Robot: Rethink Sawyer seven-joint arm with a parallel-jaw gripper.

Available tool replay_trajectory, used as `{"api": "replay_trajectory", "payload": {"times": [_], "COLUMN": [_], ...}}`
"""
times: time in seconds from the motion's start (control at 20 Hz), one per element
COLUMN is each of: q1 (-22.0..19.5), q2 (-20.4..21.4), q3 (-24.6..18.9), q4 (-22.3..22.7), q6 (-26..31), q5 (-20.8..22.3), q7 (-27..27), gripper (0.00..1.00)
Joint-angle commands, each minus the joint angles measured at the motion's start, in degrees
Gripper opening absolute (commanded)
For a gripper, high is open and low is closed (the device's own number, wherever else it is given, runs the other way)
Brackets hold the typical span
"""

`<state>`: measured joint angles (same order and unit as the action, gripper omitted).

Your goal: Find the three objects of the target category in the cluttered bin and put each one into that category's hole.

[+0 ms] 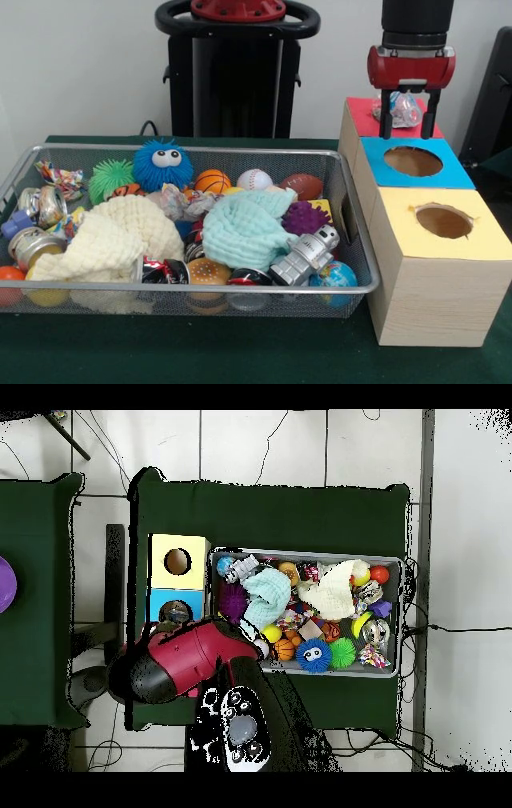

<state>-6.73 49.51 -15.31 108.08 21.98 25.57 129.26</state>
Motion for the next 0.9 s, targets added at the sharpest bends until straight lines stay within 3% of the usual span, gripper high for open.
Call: {"api": "replay_trajectory", "payload": {"times": [0.05, 0.9], "q1": [0.05, -1.68], "q2": [-2.98, -2.75], "q3": [0.75, -0.97], "q4": [1.56, 0.96], "q6": [-0.98, 0.79], "q5": [-0.19, -0.68], "q7": [3.99, 1.49], "gripper": [1.0, 1.0]}}
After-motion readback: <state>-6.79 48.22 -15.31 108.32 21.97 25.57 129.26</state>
